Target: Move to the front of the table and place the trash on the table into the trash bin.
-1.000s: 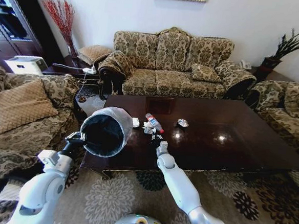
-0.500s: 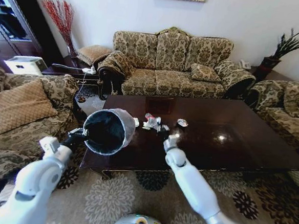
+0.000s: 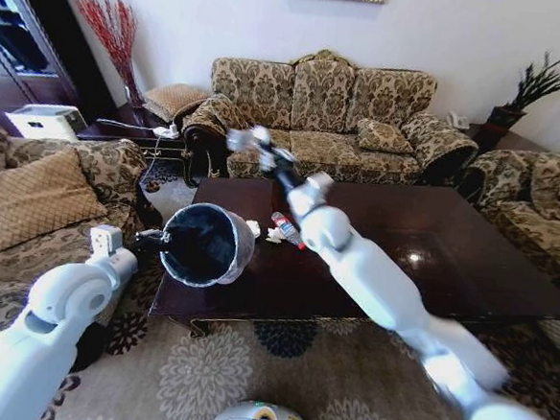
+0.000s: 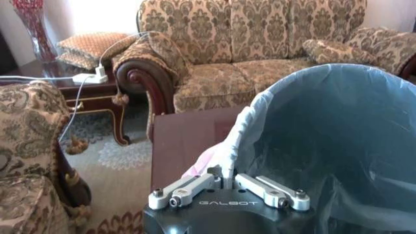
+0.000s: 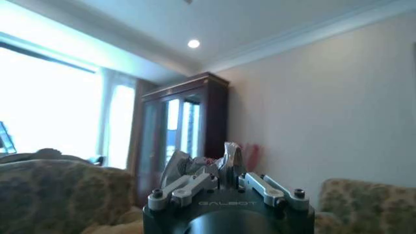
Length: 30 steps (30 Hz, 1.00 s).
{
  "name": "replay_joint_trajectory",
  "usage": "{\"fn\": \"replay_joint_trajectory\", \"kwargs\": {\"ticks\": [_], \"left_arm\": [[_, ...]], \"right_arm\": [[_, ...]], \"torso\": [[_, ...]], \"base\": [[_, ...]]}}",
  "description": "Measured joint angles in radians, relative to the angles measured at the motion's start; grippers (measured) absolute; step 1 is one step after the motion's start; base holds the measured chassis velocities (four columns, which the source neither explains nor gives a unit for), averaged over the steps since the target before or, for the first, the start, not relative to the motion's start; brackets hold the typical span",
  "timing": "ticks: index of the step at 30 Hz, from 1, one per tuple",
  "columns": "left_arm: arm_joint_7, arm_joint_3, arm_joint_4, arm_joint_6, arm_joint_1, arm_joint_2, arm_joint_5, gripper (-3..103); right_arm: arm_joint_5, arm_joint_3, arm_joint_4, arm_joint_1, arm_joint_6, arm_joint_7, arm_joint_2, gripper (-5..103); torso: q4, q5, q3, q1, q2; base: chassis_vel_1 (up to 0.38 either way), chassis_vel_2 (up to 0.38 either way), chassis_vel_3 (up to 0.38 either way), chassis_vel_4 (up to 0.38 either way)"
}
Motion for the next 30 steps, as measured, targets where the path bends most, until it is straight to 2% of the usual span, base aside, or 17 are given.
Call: {"fn": "replay_joint_trajectory", "kwargs": {"ticks": [1, 3, 7, 15, 17, 19, 20, 24, 26, 27, 29, 30], "left_arm": [[0.0, 0.0, 0.0, 0.0, 0.0, 0.0, 0.0, 0], [0.004, 0.007, 0.013, 0.006, -0.011, 0.015, -0.012, 0], [0.007, 0.008, 0.029, 0.006, -0.021, 0.032, -0.022, 0], [0.022, -0.008, 0.071, 0.005, -0.035, 0.068, -0.039, 0], [0.023, -0.009, 0.073, 0.005, -0.036, 0.069, -0.04, 0], [0.027, -0.009, 0.073, 0.004, -0.036, 0.068, -0.041, 0], [0.027, -0.009, 0.073, 0.004, -0.036, 0.068, -0.041, 0], [0.029, -0.009, 0.078, 0.002, -0.036, 0.06, -0.041, 0], [0.03, -0.009, 0.08, 0.002, -0.037, 0.058, -0.041, 0], [0.032, -0.009, 0.082, 0.002, -0.038, 0.056, -0.042, 0], [0.033, -0.009, 0.084, 0.001, -0.04, 0.055, -0.042, 0], [0.033, -0.009, 0.087, 0.001, -0.042, 0.054, -0.042, 0]], "right_arm": [[0.0, 0.0, 0.0, 0.0, 0.0, 0.0, 0.0, 8], [0.046, -0.11, 0.028, 0.034, -0.02, 0.019, 0.02, 8], [0.049, -0.192, 0.035, 0.037, -0.03, 0.024, 0.027, 8], [-0.001, -0.267, 0.043, -0.001, -0.081, 0.051, 0.009, 8], [-0.009, -0.269, 0.04, -0.005, -0.087, 0.057, 0.01, 4], [-0.023, -0.27, 0.029, -0.012, -0.092, 0.067, 0.016, 13], [-0.023, -0.27, 0.029, -0.012, -0.092, 0.067, 0.016, 13], [-0.024, -0.26, 0.033, -0.012, -0.101, 0.081, 0.01, 35], [-0.02, -0.25, 0.035, -0.009, -0.101, 0.081, 0.006, 35], [-0.015, -0.239, 0.037, -0.008, -0.101, 0.082, 0.002, 46], [-0.01, -0.223, 0.039, -0.007, -0.102, 0.085, -0.002, 46], [-0.004, -0.195, 0.04, -0.007, -0.103, 0.09, -0.005, 57]], "torso": [[0.0, 0.0, 0.0, 0.0, 0.0], [-0.0007, -0.0004, 0.0, 0.0, 0.0], [-0.0015, 0.0003, 0.0, 0.0, 0.0], [-0.0013, 0.0004, 0.0, 0.0, 0.0], [-0.0012, 0.0004, 0.0, 0.0, 0.0], [-0.0012, 0.0005, 0.0, 0.0, 0.0], [-0.0012, 0.0005, 0.0, 0.0, 0.0], [-0.0011, 0.0004, 0.0, 0.0, 0.0], [-0.0011, 0.0004, 0.0, 0.0, 0.0], [-0.0011, 0.0004, 0.0, 0.0, 0.0], [-0.0012, 0.0004, 0.0, 0.0, 0.0], [-0.0012, 0.0004, 0.0, 0.0, 0.0]], "base": [[0.0, 0.0, 0.0, 0.0], [0.0, 0.0, 0.0, 0.0], [0.0, 0.0, 0.0, 0.0], [0.0, 0.0, 0.0, 0.0], [0.0, 0.0, 0.0, 0.0], [0.0, 0.0, 0.0, 0.0], [0.0, 0.0, 0.0, 0.0], [0.0, 0.0, 0.0, 0.0], [0.0, 0.0, 0.0, 0.0], [0.0, 0.0, 0.0, 0.0], [0.0, 0.0, 0.0, 0.0], [0.0, 0.0, 0.0, 0.0]]}}
